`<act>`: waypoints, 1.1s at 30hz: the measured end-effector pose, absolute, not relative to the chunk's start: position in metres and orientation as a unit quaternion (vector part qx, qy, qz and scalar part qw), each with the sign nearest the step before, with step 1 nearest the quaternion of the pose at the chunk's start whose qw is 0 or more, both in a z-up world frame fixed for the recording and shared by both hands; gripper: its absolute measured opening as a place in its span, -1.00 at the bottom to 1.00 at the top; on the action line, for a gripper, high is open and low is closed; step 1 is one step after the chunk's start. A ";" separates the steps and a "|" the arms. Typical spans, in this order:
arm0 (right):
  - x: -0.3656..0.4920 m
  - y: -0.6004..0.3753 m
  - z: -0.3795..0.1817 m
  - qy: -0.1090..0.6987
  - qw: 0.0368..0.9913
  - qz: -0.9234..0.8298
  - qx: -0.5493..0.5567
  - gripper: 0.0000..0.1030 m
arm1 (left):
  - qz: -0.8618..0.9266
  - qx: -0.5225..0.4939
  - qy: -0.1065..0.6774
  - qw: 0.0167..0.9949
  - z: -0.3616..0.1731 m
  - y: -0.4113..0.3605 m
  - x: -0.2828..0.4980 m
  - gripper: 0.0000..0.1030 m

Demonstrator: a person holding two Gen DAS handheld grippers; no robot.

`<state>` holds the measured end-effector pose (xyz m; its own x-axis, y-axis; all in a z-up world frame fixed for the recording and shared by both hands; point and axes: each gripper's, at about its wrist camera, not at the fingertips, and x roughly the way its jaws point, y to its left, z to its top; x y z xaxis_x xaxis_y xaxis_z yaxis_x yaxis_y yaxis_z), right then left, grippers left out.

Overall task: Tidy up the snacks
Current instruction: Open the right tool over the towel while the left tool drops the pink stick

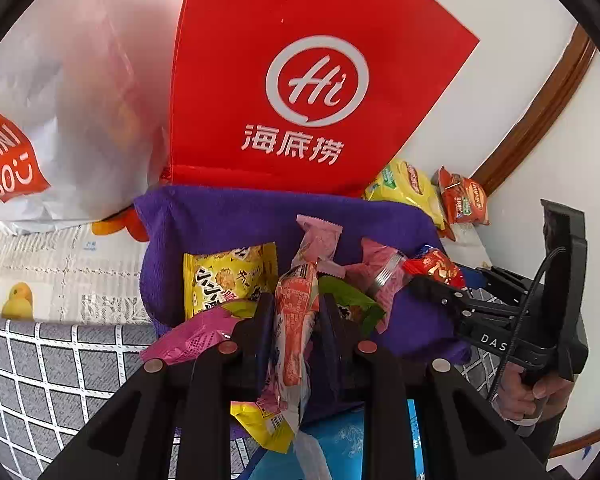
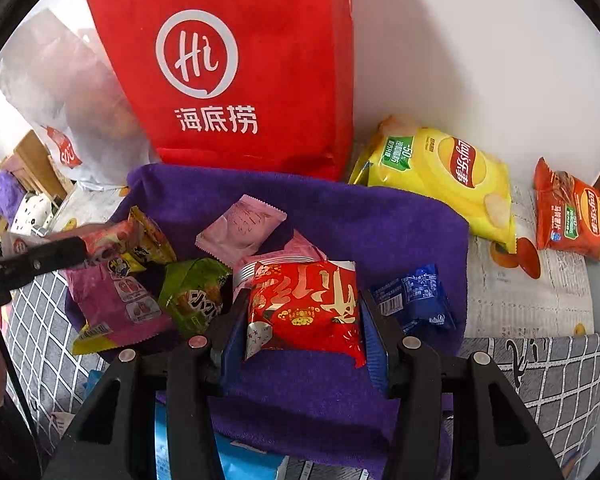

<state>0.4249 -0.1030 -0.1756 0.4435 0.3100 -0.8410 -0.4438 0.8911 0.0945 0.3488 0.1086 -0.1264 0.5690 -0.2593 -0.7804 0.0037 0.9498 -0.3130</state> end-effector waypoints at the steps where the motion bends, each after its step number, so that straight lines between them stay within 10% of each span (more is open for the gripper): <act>1: 0.425 -0.102 -0.177 0.480 0.846 0.221 -0.073 -0.02 | -0.071 -0.137 0.460 0.874 -0.128 0.108 0.350 -0.57; 26: 0.420 -0.086 -0.177 0.477 0.847 0.213 -0.097 0.21 | -0.067 -0.136 0.476 0.866 -0.138 0.110 0.355 -0.54; 33: 0.416 -0.091 -0.161 0.451 0.863 0.217 -0.074 0.45 | -0.068 -0.129 0.459 0.876 -0.128 0.106 0.351 0.09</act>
